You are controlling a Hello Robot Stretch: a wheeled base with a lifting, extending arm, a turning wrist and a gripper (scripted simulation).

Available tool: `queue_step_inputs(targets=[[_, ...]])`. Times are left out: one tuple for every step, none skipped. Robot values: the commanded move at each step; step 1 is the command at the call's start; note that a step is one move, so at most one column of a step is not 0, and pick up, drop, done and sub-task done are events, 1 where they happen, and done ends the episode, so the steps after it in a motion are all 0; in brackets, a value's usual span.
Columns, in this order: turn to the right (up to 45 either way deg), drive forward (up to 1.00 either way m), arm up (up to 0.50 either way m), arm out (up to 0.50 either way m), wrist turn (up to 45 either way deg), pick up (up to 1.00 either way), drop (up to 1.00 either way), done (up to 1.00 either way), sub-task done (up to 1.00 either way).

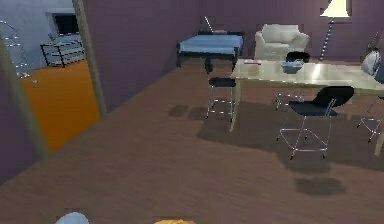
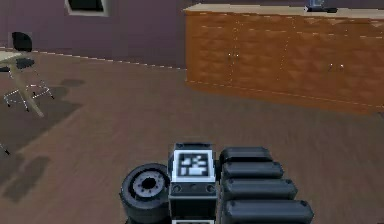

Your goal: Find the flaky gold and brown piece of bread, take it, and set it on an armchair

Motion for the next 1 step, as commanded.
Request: queue_step_inputs(targets=[[-45.0,0.0,0.0,0.0,0.0,0.0,0.0,0.0,0.0]])
